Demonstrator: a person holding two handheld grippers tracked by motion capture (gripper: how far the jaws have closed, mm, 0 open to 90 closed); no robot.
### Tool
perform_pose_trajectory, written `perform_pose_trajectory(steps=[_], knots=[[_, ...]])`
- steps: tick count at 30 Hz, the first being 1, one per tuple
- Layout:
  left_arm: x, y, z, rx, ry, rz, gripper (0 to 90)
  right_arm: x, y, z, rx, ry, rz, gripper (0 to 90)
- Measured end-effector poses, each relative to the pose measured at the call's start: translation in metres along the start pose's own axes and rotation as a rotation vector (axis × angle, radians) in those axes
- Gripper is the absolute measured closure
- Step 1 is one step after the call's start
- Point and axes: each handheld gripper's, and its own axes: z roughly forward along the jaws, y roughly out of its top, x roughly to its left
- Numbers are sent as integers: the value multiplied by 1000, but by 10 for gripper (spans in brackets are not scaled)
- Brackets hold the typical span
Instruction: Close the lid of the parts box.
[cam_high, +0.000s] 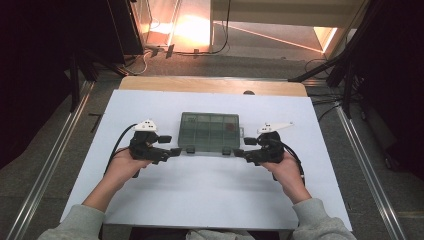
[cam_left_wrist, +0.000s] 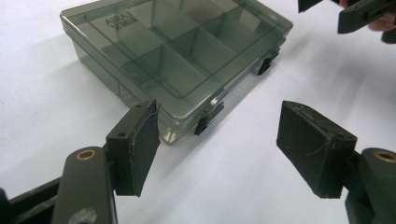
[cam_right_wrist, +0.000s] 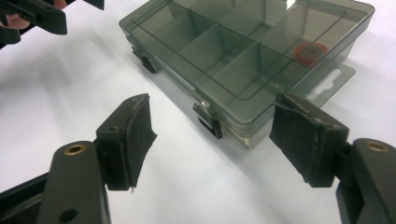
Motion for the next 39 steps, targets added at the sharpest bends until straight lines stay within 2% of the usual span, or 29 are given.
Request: perform_pose_trajectory(steps=[12, 23, 39], knots=[[-5, -15, -4, 22, 6, 12, 292, 9, -13, -6, -18, -18, -25, 267], [-12, -24, -12, 31, 7, 28, 292, 14, -23, -13, -7, -19, -29, 264], [-16, -38, -28, 24, 17, 27, 292, 19, -34, -24, -1, -24, -35, 248]])
